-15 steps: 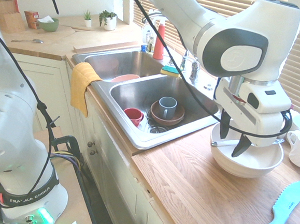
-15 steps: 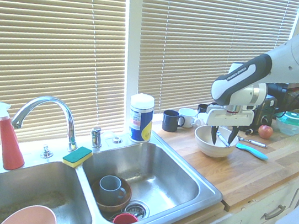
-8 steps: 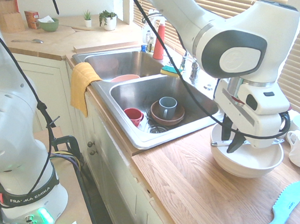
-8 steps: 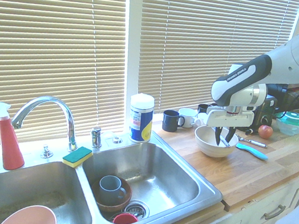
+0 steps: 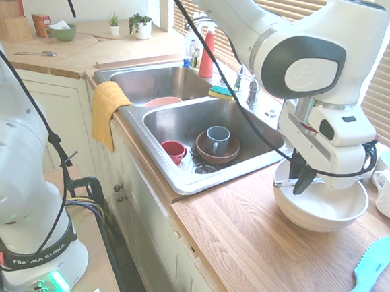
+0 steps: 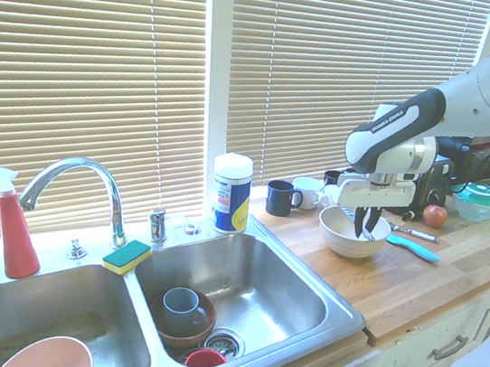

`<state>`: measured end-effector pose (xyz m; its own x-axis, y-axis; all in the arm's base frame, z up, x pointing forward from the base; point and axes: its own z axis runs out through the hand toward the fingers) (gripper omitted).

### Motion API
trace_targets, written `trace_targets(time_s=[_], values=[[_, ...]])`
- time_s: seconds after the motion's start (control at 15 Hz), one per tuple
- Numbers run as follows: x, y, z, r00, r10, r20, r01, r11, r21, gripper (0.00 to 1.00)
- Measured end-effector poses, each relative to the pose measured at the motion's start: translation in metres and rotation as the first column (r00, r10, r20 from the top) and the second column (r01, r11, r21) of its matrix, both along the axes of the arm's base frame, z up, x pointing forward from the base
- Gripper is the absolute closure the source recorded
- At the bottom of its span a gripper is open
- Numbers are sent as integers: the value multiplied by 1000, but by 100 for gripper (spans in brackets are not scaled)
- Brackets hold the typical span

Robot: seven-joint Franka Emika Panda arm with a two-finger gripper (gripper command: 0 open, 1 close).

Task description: Put the knife into the sink

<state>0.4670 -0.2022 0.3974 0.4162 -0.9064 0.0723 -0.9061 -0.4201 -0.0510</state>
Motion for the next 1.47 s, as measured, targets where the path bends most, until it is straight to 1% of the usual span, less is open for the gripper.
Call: trace_targets(time_s=[0.2, 0.4, 0.53, 0.67, 0.8, 1.0, 1.27, 1.47], values=[[2, 31, 35, 998, 54, 43, -54, 999, -2, 100], [7, 93, 66, 986, 150, 75, -150, 989, -5, 100], [12, 154, 69, 974, 211, 81, -211, 977, -9, 100], [13, 206, 59, 964, 256, 74, -256, 967, -10, 100], [10, 254, 44, 956, 284, 75, -284, 959, -10, 100], [14, 299, 5, 951, 298, 83, -299, 954, 0, 100], [25, 317, -66, 953, 291, 79, -293, 956, 19, 100], [24, 320, -119, 958, 281, 63, -283, 959, 20, 100]])
